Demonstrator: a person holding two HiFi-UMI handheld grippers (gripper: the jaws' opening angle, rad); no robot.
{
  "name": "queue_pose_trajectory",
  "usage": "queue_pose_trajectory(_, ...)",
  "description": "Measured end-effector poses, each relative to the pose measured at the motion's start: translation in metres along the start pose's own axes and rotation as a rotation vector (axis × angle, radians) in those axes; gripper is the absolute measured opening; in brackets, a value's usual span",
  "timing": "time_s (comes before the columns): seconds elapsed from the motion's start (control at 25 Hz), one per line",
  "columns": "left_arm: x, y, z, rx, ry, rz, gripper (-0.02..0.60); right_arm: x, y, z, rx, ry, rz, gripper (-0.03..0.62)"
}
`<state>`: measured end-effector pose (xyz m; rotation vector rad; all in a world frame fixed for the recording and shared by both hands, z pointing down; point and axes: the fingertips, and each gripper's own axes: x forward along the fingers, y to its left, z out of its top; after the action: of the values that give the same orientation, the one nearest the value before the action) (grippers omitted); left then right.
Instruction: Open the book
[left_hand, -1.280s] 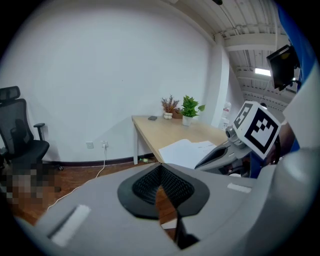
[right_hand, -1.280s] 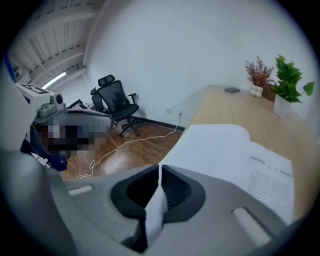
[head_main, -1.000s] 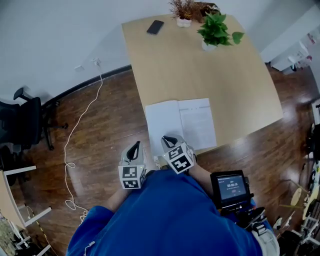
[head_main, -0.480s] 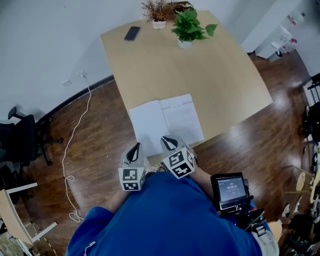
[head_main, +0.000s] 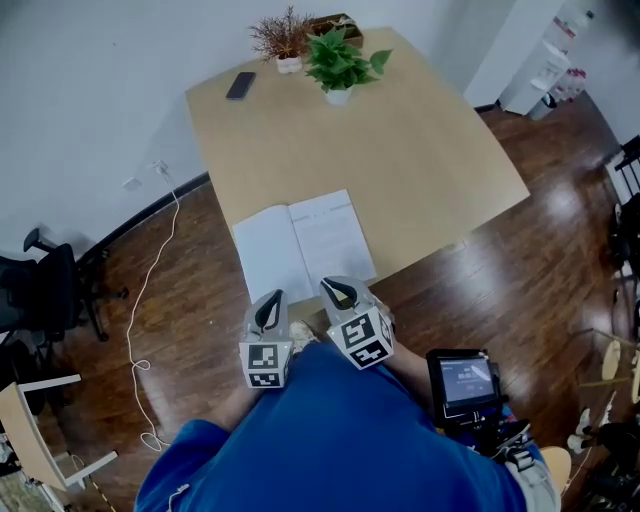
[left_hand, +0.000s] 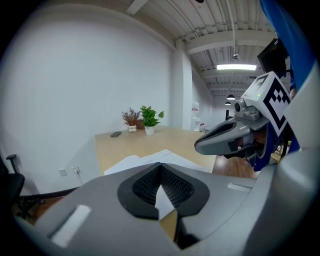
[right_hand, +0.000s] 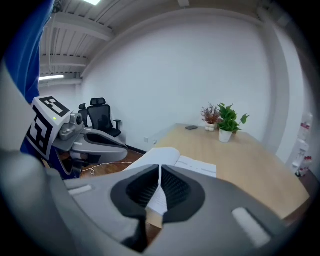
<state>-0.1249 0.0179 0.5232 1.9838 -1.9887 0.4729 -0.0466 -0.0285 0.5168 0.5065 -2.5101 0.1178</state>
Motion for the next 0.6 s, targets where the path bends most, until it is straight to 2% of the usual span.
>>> queue_pose_trajectory(0.28, -0.01, -0.07, 0.011, 0.046, -0.024, 0.008, 0.006, -0.06, -0.018, -0.027, 0.044, -0.069, 0.001, 0.009)
queue_pose_trajectory(0.6, -0.043, -0.125, 0.005, 0.023, -0.026, 0.064, 0.006, -0.123, -0.02, -0.057, 0.071, -0.128, 0.026, 0.005)
